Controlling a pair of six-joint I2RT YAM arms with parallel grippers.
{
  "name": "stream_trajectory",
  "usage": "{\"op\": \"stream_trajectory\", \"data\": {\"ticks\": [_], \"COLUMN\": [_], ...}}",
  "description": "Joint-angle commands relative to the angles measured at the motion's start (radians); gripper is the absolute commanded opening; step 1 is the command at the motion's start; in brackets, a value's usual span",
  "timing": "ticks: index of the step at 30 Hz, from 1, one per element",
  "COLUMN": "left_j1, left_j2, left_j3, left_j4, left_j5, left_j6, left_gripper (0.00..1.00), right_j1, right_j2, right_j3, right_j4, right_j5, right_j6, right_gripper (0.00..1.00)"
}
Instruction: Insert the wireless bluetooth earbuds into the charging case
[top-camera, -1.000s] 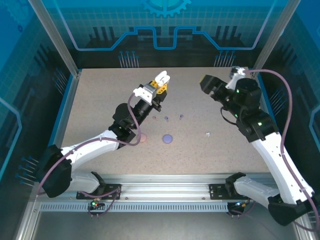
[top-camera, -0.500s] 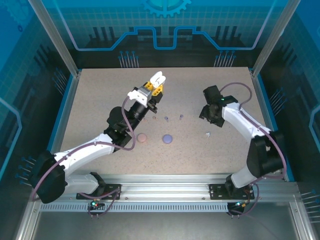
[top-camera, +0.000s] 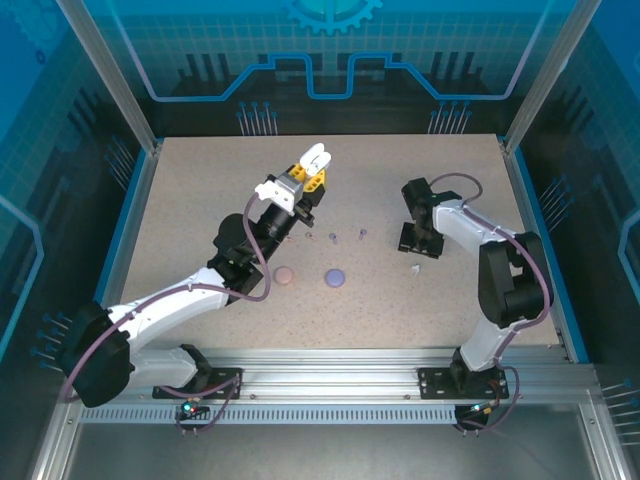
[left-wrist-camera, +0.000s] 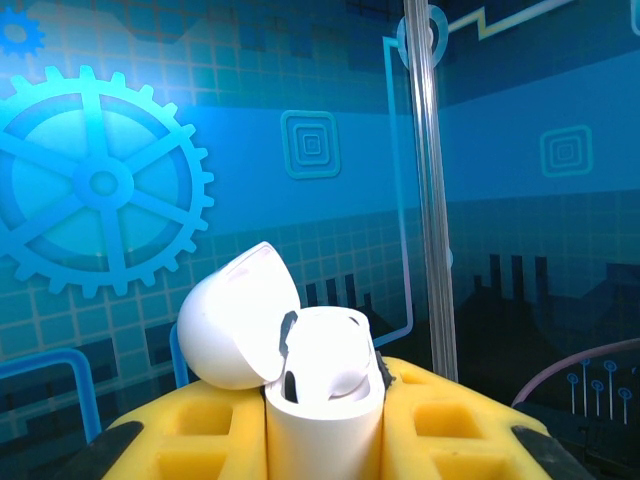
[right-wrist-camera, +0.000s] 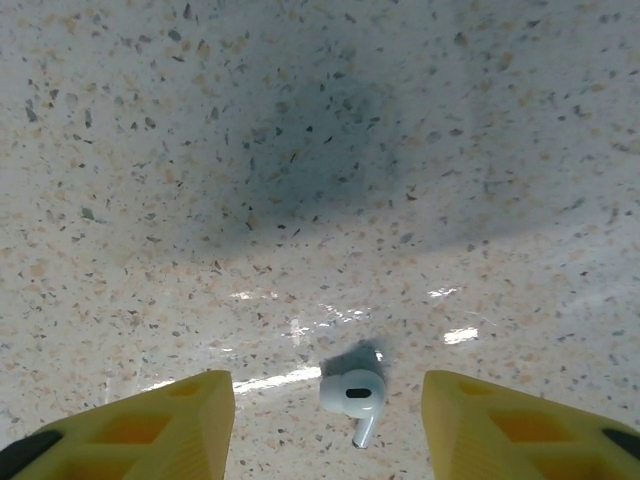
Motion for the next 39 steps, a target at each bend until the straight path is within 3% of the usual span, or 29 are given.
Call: {"op": "stream_trajectory", "data": {"ticks": [1, 12, 39], "left_j1": [-0.005, -0.004, -0.004], "left_j2": [-0.005, 0.001, 0.004], "left_j3": [0.005, 0.009, 0.012], "left_j4": [0.050, 0.049, 0.044], "left_j5": [-0.007, -0.005, 0.002], "left_j6": [0.009, 0.006, 0.007], "left_gripper": [0.00, 0.00, 0.00], "right_j1": [-0.010, -0.008, -0.035], "right_j2": [0.034, 0.044, 0.072], "right_j3": [-0.021, -0.094, -0.098], "right_j4": [0.001, 0.031, 0.044], "right_j5": [-0.036, -0.029, 0.005], "right_j6": [-0.035, -0.006, -0.036], "right_gripper": [0.52, 0.51, 0.34]}}
